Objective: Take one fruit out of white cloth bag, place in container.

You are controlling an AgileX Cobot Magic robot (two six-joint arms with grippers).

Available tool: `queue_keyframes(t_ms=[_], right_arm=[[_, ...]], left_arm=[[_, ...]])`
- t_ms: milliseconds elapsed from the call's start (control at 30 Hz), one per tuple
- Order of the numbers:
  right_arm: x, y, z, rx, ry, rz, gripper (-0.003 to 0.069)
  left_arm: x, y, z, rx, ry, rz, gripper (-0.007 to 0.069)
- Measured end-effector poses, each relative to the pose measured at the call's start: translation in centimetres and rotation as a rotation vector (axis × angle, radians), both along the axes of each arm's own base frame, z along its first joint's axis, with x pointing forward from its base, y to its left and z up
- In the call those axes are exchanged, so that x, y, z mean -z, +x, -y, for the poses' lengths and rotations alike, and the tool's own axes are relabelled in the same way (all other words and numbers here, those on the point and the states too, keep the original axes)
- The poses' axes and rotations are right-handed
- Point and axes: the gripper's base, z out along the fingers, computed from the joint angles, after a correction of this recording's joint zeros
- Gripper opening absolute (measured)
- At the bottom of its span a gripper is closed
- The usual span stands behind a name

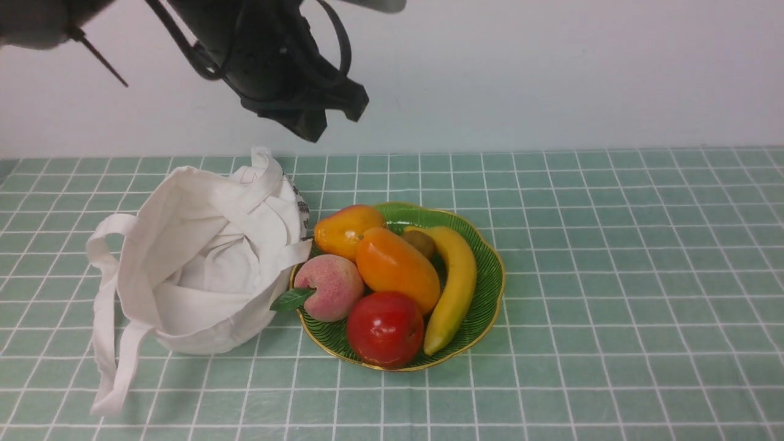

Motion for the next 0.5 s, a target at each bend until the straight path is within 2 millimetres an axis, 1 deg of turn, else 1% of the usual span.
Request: queue_keyframes(t_ms=[33,67,100,133,167,200,233,333,367,400,433,467,500], right_arm=[[0.0,0.0,0.0,0.000,0.000,0.000,-0.0015],[0.0,0.0,0.0,0.000,0.000,0.000,-0.0015],[0.0,0.0,0.0,0.000,0.000,0.000,-0.0015],[0.0,0.0,0.0,0.000,0.000,0.000,-0.0015],[0.0,0.0,0.0,0.000,0.000,0.000,-0.0015],[0.0,0.0,0.0,0.000,0.000,0.000,-0.0015],[0.0,0.0,0.0,0.000,0.000,0.000,-0.0015],[0.0,0.0,0.0,0.000,0.000,0.000,-0.0015],[0.0,0.0,0.0,0.000,0.000,0.000,-0.0015],[0.0,0.0,0.0,0.000,0.000,0.000,-0.0015],[0.0,0.0,0.0,0.000,0.000,0.000,-0.0015],[0.0,0.0,0.0,0.000,0.000,0.000,-0.0015],[0.0,0.0,0.0,0.000,0.000,0.000,-0.0015]], left_arm=[[-0.3,-0.3,-0.1,0.000,-0.003,0.007,-0.0008],[-1.0,-0.9,-0.4,0.000,-0.009,0.021,-0.0008],[-1.9,-2.0,-0.9,0.000,-0.017,0.039,-0.0008],[-2.1,-2.6,-1.2,0.000,-0.017,0.041,-0.0008],[-2.8,-3.9,-1.8,0.000,-0.024,0.056,-0.0008],[-2.9,-4.5,-2.0,0.000,-0.023,0.053,-0.0008],[-3.1,-5.6,-2.5,0.000,-0.023,0.054,-0.0008],[-3.1,-9.4,-4.2,0.000,-0.021,0.049,-0.0008],[-3.4,-9.6,-4.3,0.000,-0.025,0.057,-0.0008],[-2.6,-11.5,-5.1,-0.002,-0.025,0.048,-0.0008],[-2.5,-11.8,-5.2,-0.002,-0.027,0.049,-0.0008],[-2.2,-13.9,-6.1,-0.001,-0.059,0.086,-0.0008],[-2.2,-13.9,-6.1,-0.001,-0.059,0.086,-0.0008]])
